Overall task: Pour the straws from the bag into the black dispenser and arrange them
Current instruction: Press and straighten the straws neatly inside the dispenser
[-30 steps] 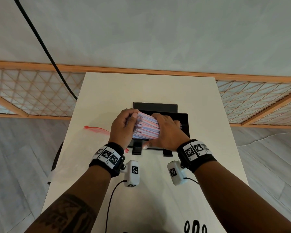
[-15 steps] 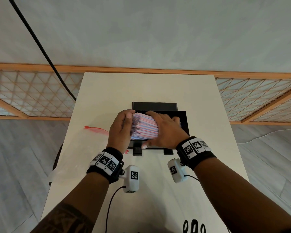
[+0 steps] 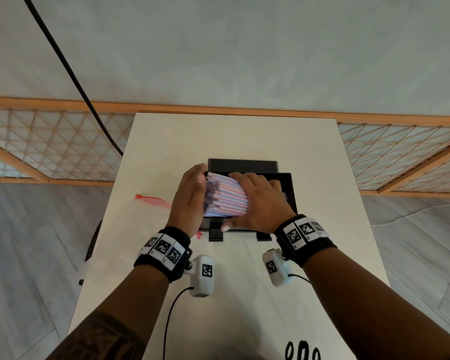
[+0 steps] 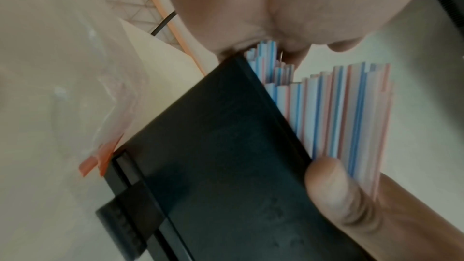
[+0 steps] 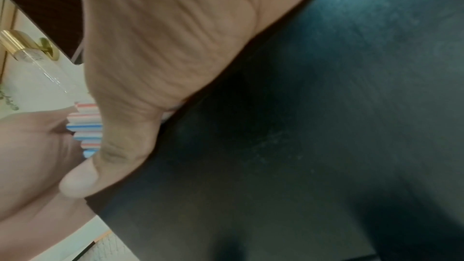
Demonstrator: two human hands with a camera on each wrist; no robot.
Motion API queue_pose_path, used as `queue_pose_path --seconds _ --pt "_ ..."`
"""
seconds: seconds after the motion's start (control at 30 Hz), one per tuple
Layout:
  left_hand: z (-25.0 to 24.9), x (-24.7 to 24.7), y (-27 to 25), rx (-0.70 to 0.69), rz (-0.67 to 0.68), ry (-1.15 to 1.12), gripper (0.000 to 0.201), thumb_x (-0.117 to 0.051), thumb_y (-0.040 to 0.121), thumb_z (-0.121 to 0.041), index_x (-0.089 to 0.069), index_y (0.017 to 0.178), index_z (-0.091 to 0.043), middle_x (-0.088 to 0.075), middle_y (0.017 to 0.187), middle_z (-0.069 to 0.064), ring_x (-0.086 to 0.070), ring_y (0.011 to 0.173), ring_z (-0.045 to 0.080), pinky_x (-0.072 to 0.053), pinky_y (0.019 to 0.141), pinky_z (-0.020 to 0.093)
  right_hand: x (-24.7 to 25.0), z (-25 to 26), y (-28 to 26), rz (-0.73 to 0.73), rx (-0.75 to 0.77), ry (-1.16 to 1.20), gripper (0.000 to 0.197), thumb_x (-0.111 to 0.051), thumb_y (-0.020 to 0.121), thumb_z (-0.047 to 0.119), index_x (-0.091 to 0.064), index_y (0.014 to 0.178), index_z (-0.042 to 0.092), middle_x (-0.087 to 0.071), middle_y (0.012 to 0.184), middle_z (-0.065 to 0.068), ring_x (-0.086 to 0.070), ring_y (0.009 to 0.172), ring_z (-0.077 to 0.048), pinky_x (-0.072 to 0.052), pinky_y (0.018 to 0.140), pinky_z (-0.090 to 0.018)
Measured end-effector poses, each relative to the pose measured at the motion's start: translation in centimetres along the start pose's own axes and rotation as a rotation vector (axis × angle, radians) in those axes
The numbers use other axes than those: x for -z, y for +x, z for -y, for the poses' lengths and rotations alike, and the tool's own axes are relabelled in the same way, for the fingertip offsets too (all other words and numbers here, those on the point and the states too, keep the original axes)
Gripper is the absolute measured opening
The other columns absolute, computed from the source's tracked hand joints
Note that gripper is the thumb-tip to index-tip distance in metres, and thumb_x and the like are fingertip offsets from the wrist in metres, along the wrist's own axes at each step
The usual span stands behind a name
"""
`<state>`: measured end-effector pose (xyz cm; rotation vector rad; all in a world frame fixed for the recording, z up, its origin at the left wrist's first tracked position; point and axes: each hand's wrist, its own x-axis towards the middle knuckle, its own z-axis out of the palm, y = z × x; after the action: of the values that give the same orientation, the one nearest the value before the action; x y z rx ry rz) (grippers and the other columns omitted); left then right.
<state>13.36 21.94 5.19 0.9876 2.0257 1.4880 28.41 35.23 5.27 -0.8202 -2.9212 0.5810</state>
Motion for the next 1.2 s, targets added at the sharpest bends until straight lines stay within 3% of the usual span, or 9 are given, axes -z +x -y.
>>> queue_pose_path --seconds 0.07,0.13,0.37,0.53,0.7,0.83,0.97,1.1,1.2 --pt "0.3 -0.2 -0.4 -0.057 -0.100 0.044 0.048 -0.033 0.104 -0.039 -0.056 0.136 -0.013 -0.053 0.137 -0.001 -0.049 0.124 -0.005 -0.038 0.105 0.010 -0.1 -0.1 -0.1 0.007 -0.012 -0.008 0.124 -0.056 0.050 0.099 -0.034 0.151 0.030 -0.050 0.146 0.007 -0.048 0.131 -0.019 -0.034 0.107 -0.056" --pt "0.4 -0.5 -0.9 -0.061 -0.129 0.037 0.049 -0.035 0.101 -0.044 -0.057 0.133 -0.014 -0.056 0.132 -0.002 -0.052 0.120 -0.004 -0.045 0.102 0.018 -0.2 -0.2 -0.1 0.009 -0.015 -0.003 0.124 -0.054 0.051 0.100 -0.034 0.151 0.029 -0.050 0.148 0.007 -0.048 0.134 -0.018 -0.030 0.111 -0.058" --pt "0.4 -0.9 -1.8 -0.033 -0.031 0.061 0.057 -0.030 0.099 -0.053 -0.051 0.141 -0.021 -0.056 0.137 -0.005 -0.055 0.126 0.010 -0.048 0.105 0.037 -0.5 -0.3 -0.2 -0.065 0.023 0.033 0.122 -0.060 0.049 0.096 -0.043 0.147 0.026 -0.048 0.140 0.004 -0.045 0.130 -0.019 -0.032 0.109 -0.049" --pt "-0.2 -0.3 -1.4 -0.033 0.089 0.102 0.068 -0.020 0.095 -0.066 -0.040 0.149 -0.030 -0.050 0.144 -0.009 -0.050 0.129 0.005 -0.044 0.103 0.021 -0.3 -0.4 0.0 0.003 0.015 0.089 0.123 -0.061 0.051 0.095 -0.037 0.151 0.027 -0.047 0.145 0.004 -0.048 0.131 -0.019 -0.034 0.110 -0.051" --pt "-0.1 0.0 -1.3 -0.017 0.088 0.168 0.081 -0.018 0.090 -0.075 -0.046 0.145 -0.024 -0.054 0.141 -0.006 -0.052 0.127 0.011 -0.046 0.107 0.033 -0.4 -0.4 0.0 0.043 0.026 0.114 0.119 -0.064 0.053 0.093 -0.036 0.149 0.029 -0.050 0.145 0.006 -0.048 0.133 -0.018 -0.037 0.110 -0.056" --pt "0.2 -0.3 -1.5 -0.048 0.073 0.121 0.089 -0.020 0.086 -0.080 -0.040 0.149 -0.020 -0.047 0.148 -0.006 -0.046 0.130 0.001 -0.036 0.102 0.006 -0.4 -0.4 -0.1 0.055 0.013 0.154 0.121 -0.066 0.052 0.092 -0.033 0.150 0.030 -0.049 0.144 0.006 -0.048 0.132 -0.018 -0.039 0.110 -0.055" --pt "0.4 -0.4 -1.9 -0.075 0.041 0.059 0.085 -0.027 0.088 -0.078 -0.040 0.149 -0.019 -0.048 0.145 -0.005 -0.049 0.131 0.007 -0.043 0.106 0.020 -0.5 -0.4 -0.2 0.072 0.018 0.157 0.121 -0.067 0.052 0.091 -0.032 0.151 0.030 -0.051 0.143 0.005 -0.048 0.130 -0.019 -0.038 0.110 -0.054" --pt "0.4 -0.7 -2.1 -0.119 -0.023 0.106 0.082 -0.036 0.088 -0.075 -0.041 0.146 -0.018 -0.044 0.146 -0.005 -0.046 0.133 0.009 -0.039 0.105 0.013 -0.4 -0.5 -0.1 0.029 0.027 0.150 0.123 -0.071 0.051 0.089 -0.033 0.151 0.027 -0.049 0.145 0.003 -0.046 0.132 -0.020 -0.036 0.113 -0.053" --pt "0.5 -0.9 -2.4 -0.099 -0.035 0.109 0.085 -0.043 0.083 -0.078 -0.041 0.145 -0.019 -0.045 0.145 -0.004 -0.048 0.132 0.013 -0.045 0.107 0.029 -0.3 -0.6 0.2 0.115 -0.001 0.164 0.127 -0.070 0.051 0.090 -0.024 0.154 0.030 -0.047 0.151 0.003 -0.048 0.135 -0.021 -0.033 0.114 -0.055"
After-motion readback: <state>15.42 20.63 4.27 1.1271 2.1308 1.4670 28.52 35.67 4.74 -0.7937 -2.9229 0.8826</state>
